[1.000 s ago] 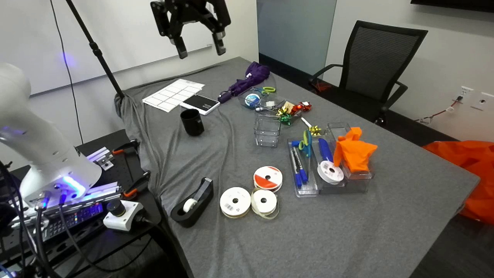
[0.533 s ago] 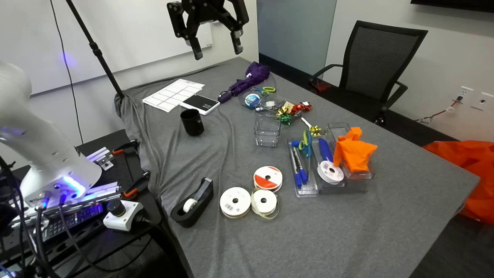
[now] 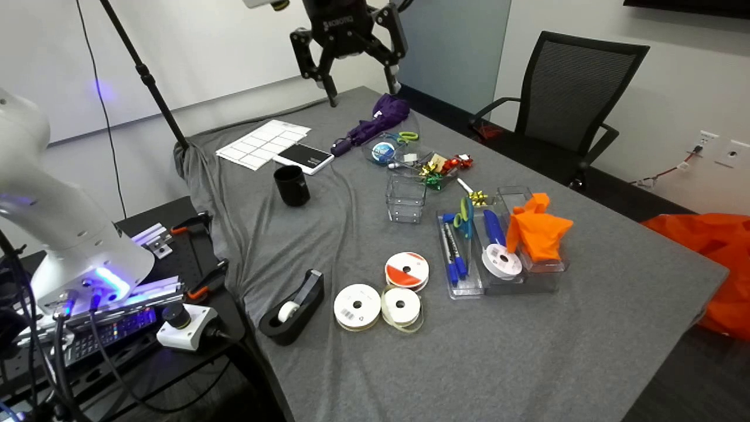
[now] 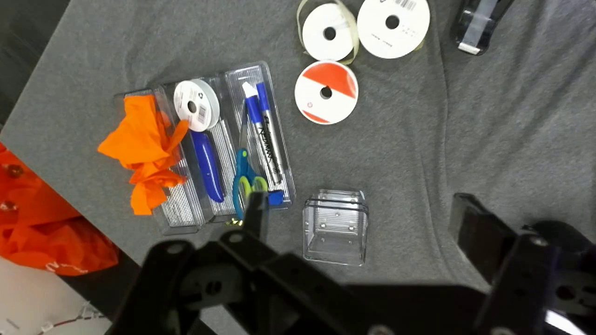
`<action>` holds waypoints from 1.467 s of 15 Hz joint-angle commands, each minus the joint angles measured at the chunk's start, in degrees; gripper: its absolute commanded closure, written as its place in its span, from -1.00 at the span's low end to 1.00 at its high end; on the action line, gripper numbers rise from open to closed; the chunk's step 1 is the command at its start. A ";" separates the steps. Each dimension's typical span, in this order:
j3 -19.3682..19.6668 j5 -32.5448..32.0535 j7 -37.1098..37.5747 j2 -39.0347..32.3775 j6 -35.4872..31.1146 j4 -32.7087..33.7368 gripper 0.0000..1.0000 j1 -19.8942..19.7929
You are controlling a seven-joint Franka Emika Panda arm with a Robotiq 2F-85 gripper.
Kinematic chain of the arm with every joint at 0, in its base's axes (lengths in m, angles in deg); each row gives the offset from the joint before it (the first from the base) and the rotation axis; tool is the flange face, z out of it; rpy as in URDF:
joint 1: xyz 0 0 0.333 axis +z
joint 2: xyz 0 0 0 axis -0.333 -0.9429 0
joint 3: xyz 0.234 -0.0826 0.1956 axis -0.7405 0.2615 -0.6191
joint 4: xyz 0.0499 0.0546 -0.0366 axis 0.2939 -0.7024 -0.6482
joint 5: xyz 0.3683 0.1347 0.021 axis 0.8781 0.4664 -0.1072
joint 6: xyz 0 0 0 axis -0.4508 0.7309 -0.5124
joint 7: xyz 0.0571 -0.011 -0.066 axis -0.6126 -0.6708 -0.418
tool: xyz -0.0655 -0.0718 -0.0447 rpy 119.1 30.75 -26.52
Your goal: Remove the white circular object from the middle compartment of the clear case on the right and put it on the table
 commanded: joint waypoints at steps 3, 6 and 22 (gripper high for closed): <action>-2.78 11.18 -16.60 -13.10 -8.63 6.18 -1.00 -5.97; -5.69 13.26 -23.82 -19.11 -13.55 9.03 -1.00 -9.65; -22.31 27.62 -49.18 -35.34 -25.95 24.62 -1.00 -25.40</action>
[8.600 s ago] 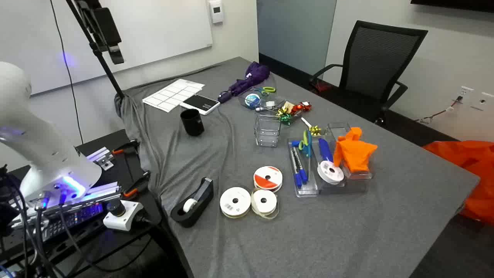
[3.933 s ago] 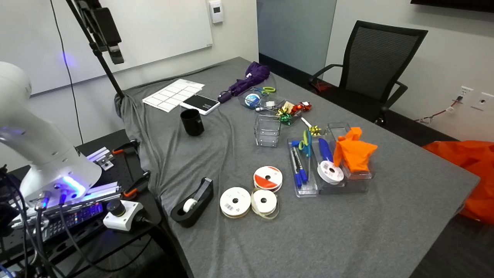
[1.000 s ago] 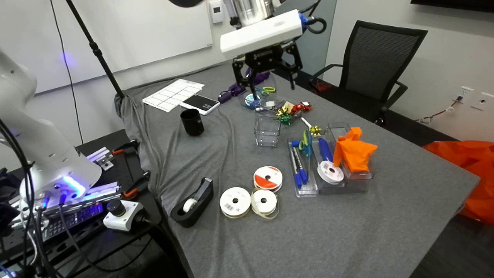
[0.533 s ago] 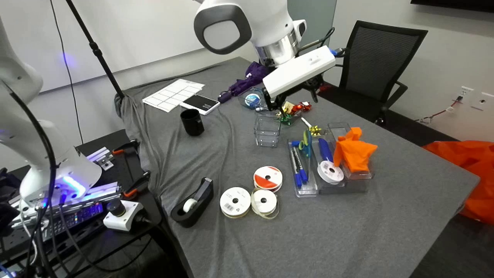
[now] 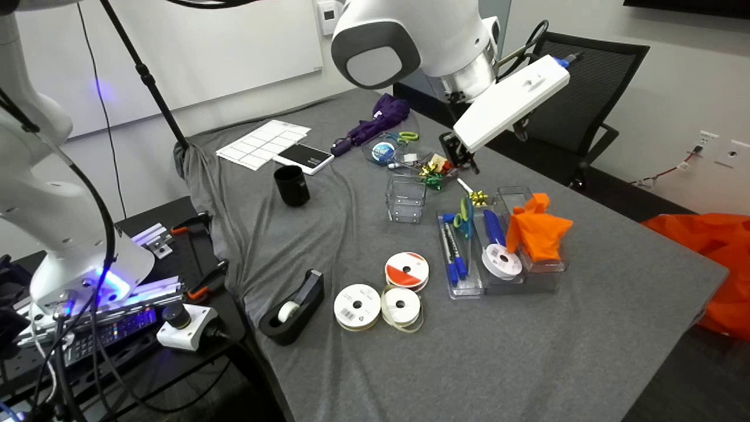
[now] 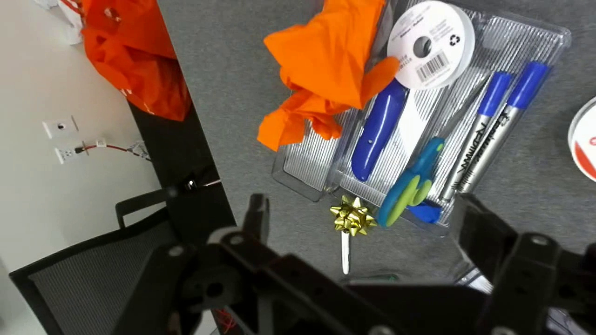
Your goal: Remove the white circular object from the middle compartment of the clear case on the right and put it on the table
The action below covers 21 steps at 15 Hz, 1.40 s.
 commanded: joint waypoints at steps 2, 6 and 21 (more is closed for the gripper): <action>-0.83 -0.67 0.39 -0.36 0.31 0.75 -1.00 -0.76; -1.14 -0.62 0.36 -0.47 0.31 0.75 -1.00 -0.71; -11.31 -9.41 4.60 -25.10 -28.13 4.51 -1.00 -6.89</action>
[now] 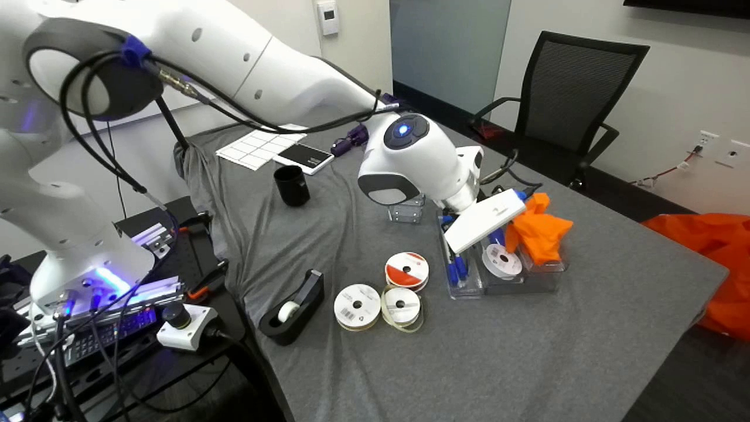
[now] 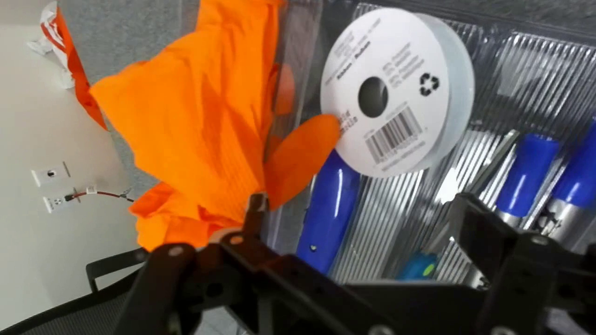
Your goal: Remove the white circular object from the middle compartment of the clear case on the right and put it on the table
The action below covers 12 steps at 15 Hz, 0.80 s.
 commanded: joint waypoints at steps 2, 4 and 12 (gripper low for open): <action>-0.34 -7.57 7.41 -4.81 -4.32 2.84 -1.00 -1.23; 0.44 -10.58 11.73 -5.29 -5.50 2.74 -1.00 -1.26; 1.18 -20.09 25.14 -5.18 -9.46 2.28 -0.32 -3.00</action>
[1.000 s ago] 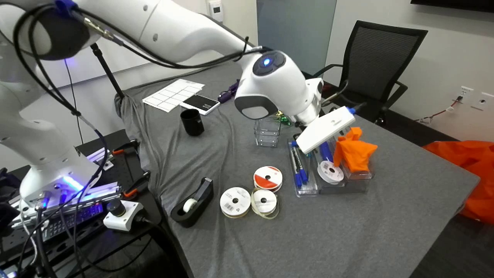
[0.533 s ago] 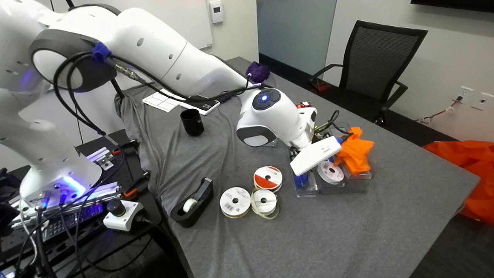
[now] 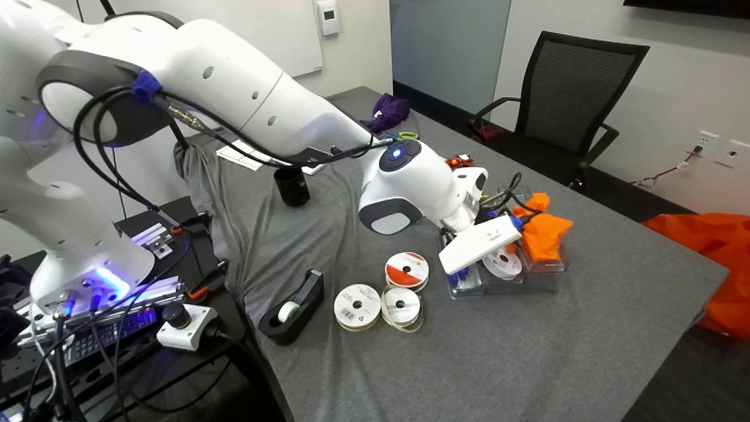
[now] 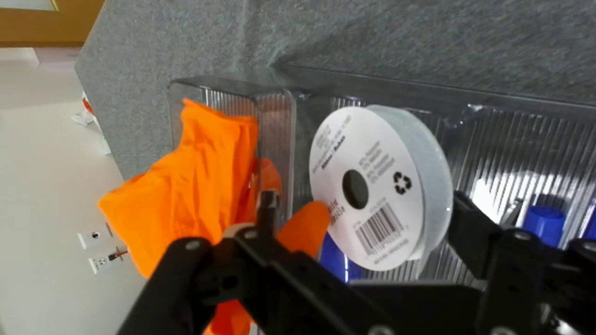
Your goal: Remove the white circular object from the middle compartment of the clear case on the right and put it on the table
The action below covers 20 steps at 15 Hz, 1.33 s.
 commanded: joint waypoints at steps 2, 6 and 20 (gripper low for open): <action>0.77 -5.23 6.72 -0.84 -1.54 1.02 -0.02 -0.52; 1.61 -8.72 10.79 -1.05 -1.93 1.20 0.54 -0.45; -10.01 -18.60 13.21 5.76 -1.82 -6.90 0.89 -10.27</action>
